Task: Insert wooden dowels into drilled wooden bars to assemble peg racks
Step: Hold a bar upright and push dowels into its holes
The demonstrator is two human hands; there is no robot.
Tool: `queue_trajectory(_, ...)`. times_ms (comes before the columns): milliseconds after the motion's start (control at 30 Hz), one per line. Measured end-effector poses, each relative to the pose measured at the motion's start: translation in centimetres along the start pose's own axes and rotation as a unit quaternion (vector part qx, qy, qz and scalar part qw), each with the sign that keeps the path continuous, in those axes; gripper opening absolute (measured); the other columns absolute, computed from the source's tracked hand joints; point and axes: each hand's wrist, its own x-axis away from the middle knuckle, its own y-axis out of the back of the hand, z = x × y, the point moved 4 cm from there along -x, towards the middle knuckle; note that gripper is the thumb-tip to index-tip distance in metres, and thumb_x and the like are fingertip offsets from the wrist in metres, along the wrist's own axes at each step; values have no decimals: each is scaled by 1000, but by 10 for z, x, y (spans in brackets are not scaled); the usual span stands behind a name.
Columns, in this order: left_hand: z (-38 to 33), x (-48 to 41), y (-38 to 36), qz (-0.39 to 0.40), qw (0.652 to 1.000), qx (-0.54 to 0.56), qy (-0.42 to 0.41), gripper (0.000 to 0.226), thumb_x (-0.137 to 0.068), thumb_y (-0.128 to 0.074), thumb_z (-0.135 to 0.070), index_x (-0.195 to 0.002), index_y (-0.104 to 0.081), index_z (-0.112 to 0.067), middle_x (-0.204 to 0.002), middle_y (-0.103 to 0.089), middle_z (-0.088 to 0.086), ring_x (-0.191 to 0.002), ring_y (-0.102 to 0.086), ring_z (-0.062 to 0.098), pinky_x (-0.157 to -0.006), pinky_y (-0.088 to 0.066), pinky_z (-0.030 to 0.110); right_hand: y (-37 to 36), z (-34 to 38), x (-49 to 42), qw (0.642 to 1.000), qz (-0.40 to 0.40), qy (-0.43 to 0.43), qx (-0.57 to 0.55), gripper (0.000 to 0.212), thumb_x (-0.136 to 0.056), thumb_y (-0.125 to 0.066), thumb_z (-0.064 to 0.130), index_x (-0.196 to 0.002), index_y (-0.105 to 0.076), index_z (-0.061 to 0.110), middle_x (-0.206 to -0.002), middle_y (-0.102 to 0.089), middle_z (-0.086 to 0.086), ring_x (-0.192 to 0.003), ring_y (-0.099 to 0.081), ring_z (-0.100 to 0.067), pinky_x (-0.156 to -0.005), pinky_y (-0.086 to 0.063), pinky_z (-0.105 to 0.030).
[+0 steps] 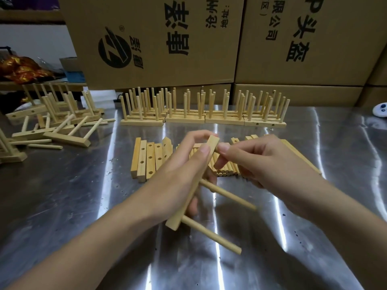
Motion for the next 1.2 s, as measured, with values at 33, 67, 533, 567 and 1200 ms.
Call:
queue_trajectory(33,0,0,0,-4,1000,-1,3,37,-102,-35,-69,-135,-47,-58,-87,-70,10,-46,-55,18,-44,-47,29,-4,2,1,999,-7,28,29,41,-103,-62,53,-82,-82,25,-52,-33,10,-50,-28,-10,-48,-27,-13)
queue_trajectory(67,0,0,-1,-3,1000,-2,5,36,-104,-33,-69,-134,-48,-58,-83,-68,9,-45,-52,18,-41,-45,27,-7,4,2,996,-18,59,72,41,-105,-60,52,-79,-80,27,-51,-34,9,-49,-29,-8,-48,-28,-15)
queue_trajectory(533,-4,4,-4,13,997,40,65,43,-110,-26,-64,-92,-60,-44,-56,-41,-5,-40,-38,8,-40,-37,22,-19,10,6,960,-86,176,202,42,-110,-44,45,-72,-58,33,-58,-49,9,-57,-49,-15,-56,-33,-17)
queue_trajectory(567,-4,4,-5,18,997,37,67,42,-109,-26,-64,-95,-59,-43,-56,-39,-5,-41,-36,7,-40,-37,22,-20,11,6,961,-78,178,197,39,-110,-43,44,-74,-58,42,-59,-51,12,-58,-51,-13,-57,-33,-15)
queue_trajectory(1200,-11,4,1,27,999,-7,42,53,-112,-25,-60,-99,-59,-21,-59,-34,-1,-49,-31,16,-37,-34,25,-30,6,5,992,19,-34,-118,54,-109,-50,47,-63,-59,20,-53,-31,6,-44,-25,-7,-41,-24,-18)
